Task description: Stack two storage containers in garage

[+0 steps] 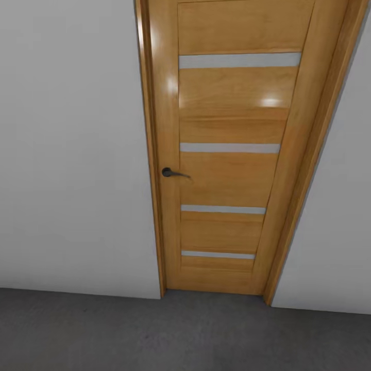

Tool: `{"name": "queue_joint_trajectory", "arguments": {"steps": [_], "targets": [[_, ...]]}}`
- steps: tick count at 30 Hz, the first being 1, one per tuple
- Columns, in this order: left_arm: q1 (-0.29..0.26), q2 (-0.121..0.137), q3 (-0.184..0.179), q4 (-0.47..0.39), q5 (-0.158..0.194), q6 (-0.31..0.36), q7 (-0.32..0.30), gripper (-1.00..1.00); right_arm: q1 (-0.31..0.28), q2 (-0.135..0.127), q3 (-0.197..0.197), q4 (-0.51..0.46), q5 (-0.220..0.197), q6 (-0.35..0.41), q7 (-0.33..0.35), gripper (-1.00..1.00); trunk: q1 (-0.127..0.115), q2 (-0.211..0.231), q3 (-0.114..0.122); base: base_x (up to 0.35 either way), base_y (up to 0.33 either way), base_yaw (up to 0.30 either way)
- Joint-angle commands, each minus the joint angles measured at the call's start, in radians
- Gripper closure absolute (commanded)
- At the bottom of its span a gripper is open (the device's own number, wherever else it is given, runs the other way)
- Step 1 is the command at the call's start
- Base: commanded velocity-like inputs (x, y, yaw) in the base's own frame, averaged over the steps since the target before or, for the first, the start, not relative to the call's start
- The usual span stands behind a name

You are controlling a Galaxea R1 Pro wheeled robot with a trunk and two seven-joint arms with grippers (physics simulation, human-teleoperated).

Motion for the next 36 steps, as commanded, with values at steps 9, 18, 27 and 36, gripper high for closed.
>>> {"name": "queue_joint_trajectory", "arguments": {"steps": [9, 18, 27, 36], "targets": [[-0.001, -0.001, 0.003, -0.002, 0.001, 0.006, 0.000, -1.00, 0.000, 0.000, 0.001, 0.002, 0.006, 0.006, 0.001, -1.00, 0.001, -0.001, -0.001, 0.337, -0.075, 0.000], [0.000, -0.002, 0.003, -0.002, 0.001, 0.006, -0.002, -1.00, 0.000, 0.000, 0.001, 0.002, 0.005, 0.006, 0.001, -1.00, 0.001, -0.001, -0.001, 0.337, -0.073, 0.000], [0.000, -0.001, 0.003, -0.002, 0.001, 0.006, -0.002, -1.00, 0.000, 0.000, 0.001, 0.002, 0.005, 0.006, 0.001, -1.00, 0.001, -0.001, -0.001, 0.337, -0.072, 0.000], [-0.001, -0.001, 0.003, -0.002, 0.001, 0.006, -0.002, -1.00, 0.000, 0.000, 0.001, 0.002, 0.005, 0.006, 0.001, -1.00, 0.001, -0.001, -0.001, 0.338, -0.020, 0.000]]}}
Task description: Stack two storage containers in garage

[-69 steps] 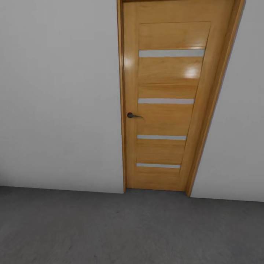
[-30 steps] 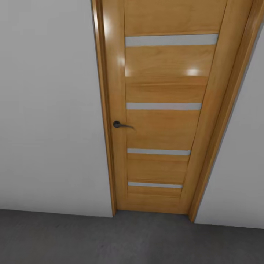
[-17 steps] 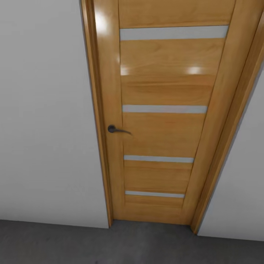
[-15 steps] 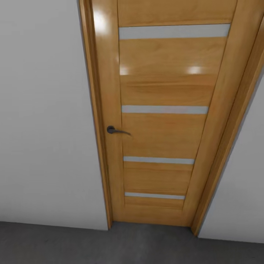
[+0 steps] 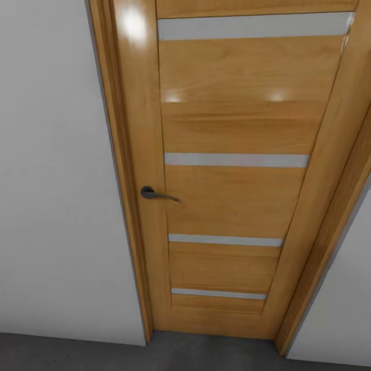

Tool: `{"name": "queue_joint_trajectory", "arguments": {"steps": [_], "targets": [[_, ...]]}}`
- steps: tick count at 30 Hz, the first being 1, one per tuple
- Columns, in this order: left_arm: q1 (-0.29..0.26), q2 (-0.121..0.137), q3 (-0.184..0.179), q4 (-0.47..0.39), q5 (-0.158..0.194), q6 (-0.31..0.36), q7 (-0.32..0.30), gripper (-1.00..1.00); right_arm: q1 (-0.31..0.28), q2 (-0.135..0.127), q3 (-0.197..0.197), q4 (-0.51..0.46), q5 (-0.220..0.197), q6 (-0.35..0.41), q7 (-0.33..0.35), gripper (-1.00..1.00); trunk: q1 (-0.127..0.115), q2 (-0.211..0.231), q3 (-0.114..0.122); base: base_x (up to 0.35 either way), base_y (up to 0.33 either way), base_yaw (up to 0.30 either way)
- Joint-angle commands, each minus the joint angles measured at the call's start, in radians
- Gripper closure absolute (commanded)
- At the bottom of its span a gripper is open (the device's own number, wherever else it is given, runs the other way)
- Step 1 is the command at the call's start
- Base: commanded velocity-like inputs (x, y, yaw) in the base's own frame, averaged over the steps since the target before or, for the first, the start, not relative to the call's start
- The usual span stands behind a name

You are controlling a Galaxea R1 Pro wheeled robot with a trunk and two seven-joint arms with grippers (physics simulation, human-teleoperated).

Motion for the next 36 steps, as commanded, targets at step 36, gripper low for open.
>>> {"name": "queue_joint_trajectory", "arguments": {"steps": [36], "targets": [[0.000, -0.003, 0.001, -0.003, 0.001, 0.006, 0.001, -1.00, 0.000, 0.000, 0.000, -0.001, 0.006, -0.016, 0.001, -1.00, 0.001, -0.001, -0.001, 0.185, 0.000, 0.000]]}}
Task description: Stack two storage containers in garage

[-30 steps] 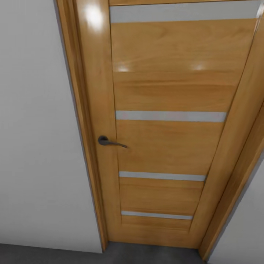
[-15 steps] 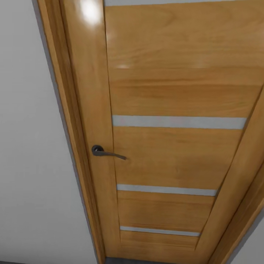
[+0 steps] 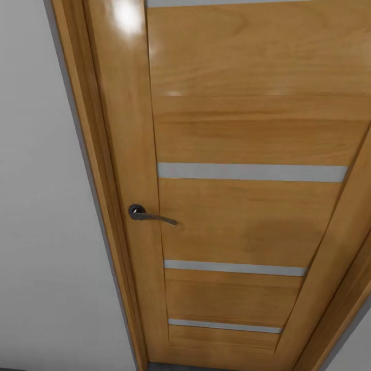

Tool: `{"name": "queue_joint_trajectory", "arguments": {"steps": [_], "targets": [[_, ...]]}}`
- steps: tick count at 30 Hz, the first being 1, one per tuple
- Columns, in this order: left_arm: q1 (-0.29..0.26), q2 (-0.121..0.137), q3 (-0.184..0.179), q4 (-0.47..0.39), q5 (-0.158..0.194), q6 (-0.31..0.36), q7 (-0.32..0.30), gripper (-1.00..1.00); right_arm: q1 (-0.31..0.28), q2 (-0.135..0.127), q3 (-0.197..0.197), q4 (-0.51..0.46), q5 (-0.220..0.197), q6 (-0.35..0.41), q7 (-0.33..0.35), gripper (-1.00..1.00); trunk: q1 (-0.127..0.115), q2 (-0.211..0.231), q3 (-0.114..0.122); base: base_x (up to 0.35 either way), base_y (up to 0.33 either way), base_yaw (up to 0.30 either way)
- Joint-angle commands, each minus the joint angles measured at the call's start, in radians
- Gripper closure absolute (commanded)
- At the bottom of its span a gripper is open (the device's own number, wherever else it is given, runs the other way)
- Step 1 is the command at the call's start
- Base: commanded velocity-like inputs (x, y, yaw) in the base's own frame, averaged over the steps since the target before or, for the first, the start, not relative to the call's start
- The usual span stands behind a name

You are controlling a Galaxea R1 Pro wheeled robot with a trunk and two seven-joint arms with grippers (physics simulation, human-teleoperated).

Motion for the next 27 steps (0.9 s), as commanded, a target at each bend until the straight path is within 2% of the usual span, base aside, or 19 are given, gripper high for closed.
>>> {"name": "queue_joint_trajectory", "arguments": {"steps": [1, 10, 14, 17, 27], "targets": [[0.000, -0.001, 0.002, -0.002, 0.001, 0.006, 0.000, -1.00, 0.000, 0.000, 0.000, -0.002, 0.005, 0.006, 0.001, -1.00, 0.000, -0.001, -0.001, 0.000, 0.000, 0.000], [0.000, -0.001, 0.001, -0.001, 0.000, 0.005, 0.000, -1.00, 0.000, 0.000, -0.001, -0.005, 0.006, 0.002, 0.001, -1.00, 0.000, -0.001, -0.001, 0.000, 0.000, 0.000], [0.000, -0.002, 0.000, -0.002, 0.000, 0.001, -0.002, -1.00, 0.000, 0.000, 0.000, -0.005, 0.005, -0.035, 0.001, -1.00, 0.000, -0.001, -0.001, 0.000, 0.000, 0.000], [0.000, -0.003, -0.001, -0.002, 0.000, -0.033, -0.003, -1.00, 0.000, 0.002, -0.002, -0.004, -0.003, -0.061, 0.001, -1.00, 0.000, -0.001, -0.001, 0.000, 0.000, 0.000], [0.000, 0.002, 0.002, -0.014, 0.000, -0.126, -0.003, -1.00, 0.000, 0.009, -0.003, -0.003, -0.004, -0.070, -0.001, -1.00, 0.000, -0.001, -0.001, 0.000, 0.000, 0.000]]}}
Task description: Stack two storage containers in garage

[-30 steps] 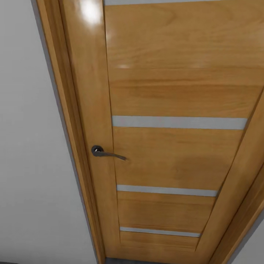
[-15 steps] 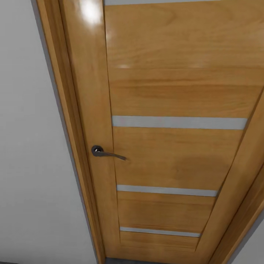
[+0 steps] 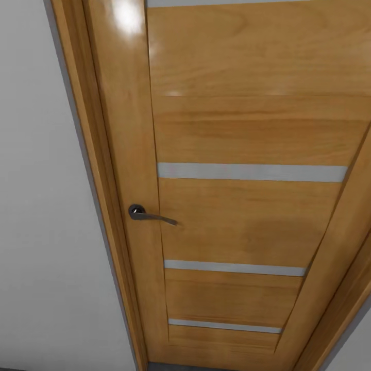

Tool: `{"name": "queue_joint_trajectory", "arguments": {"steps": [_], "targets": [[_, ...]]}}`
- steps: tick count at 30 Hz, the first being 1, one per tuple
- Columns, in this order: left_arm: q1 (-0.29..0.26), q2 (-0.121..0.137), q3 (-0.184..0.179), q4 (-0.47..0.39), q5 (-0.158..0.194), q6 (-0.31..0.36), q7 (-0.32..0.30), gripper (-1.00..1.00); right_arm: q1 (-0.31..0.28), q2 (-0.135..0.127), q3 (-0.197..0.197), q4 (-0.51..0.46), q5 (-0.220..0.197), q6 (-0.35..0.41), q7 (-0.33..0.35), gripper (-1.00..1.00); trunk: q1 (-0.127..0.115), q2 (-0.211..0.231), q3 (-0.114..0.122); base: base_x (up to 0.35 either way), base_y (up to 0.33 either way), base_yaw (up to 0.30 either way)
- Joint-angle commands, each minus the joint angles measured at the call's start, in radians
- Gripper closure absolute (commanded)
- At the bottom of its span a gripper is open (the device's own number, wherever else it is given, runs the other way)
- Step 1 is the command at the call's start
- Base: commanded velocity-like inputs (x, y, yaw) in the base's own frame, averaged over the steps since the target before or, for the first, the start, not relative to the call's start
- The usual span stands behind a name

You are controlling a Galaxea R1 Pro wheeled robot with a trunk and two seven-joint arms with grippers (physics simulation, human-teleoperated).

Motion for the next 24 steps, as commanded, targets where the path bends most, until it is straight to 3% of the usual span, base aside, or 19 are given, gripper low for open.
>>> {"name": "queue_joint_trajectory", "arguments": {"steps": [1, 11, 15, 16, 19, 20, 21, 24], "targets": [[0.000, 0.000, 0.003, -0.009, 0.001, -0.002, 0.000, -1.00, 0.000, 0.000, -0.001, -0.003, 0.002, 0.006, 0.000, -1.00, 0.000, -0.001, -0.001, 0.000, 0.000, 0.000], [0.000, -0.004, 0.000, -0.118, 0.001, -0.005, 0.002, -1.00, 0.000, -0.001, 0.000, -0.002, 0.002, 0.003, 0.002, -1.00, 0.000, -0.001, -0.001, 0.000, 0.000, 0.000], [0.000, -0.005, -0.003, -0.227, 0.001, 0.000, 0.003, -1.00, 0.000, -0.004, 0.004, -0.002, 0.006, 0.004, 0.007, -1.00, 0.000, -0.001, -0.001, 0.000, 0.000, 0.000], [0.000, -0.008, -0.006, -0.366, 0.000, 0.026, 0.004, -1.00, -0.001, -0.005, 0.006, -0.002, 0.011, 0.003, 0.008, -1.00, 0.000, -0.001, -0.001, 0.000, 0.000, 0.000], [0.001, -0.011, -0.012, -0.435, 0.000, 0.070, 0.004, -1.00, 0.000, -0.005, 0.006, -0.001, 0.011, 0.003, 0.008, -1.00, 0.000, -0.001, -0.001, 0.000, 0.000, 0.000], [0.001, -0.012, -0.022, -0.462, 0.000, 0.088, 0.004, -1.00, 0.000, -0.005, 0.006, -0.001, 0.012, 0.003, 0.008, -1.00, 0.000, -0.001, -0.001, 0.000, 0.000, 0.000], [0.001, -0.024, -0.107, -0.629, 0.001, 0.213, 0.006, -1.00, 0.000, -0.005, 0.008, 0.000, 0.012, 0.003, 0.008, -1.00, 0.000, -0.001, -0.001, 0.000, 0.000, 0.000], [-0.005, -0.063, -0.139, -0.679, 0.000, 0.261, 0.011, -1.00, 0.000, -0.005, 0.009, 0.005, 0.012, 0.003, 0.008, -1.00, 0.000, -0.001, -0.001, 0.000, 0.000, 0.000]]}}
